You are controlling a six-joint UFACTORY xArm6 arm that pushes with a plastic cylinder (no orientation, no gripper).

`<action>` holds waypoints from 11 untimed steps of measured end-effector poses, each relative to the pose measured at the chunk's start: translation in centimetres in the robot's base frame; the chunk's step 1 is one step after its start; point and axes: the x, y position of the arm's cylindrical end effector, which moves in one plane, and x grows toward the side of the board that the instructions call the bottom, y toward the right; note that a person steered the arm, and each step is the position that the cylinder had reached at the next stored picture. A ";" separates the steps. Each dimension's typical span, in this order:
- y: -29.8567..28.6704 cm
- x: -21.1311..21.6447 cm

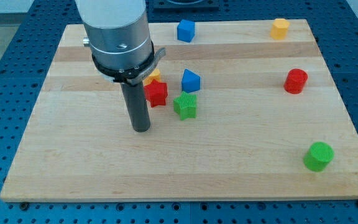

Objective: Move your arm diagonally bottom right of the green star

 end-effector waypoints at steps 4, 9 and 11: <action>0.0 -0.2; 11.0 5.8; 22.1 10.5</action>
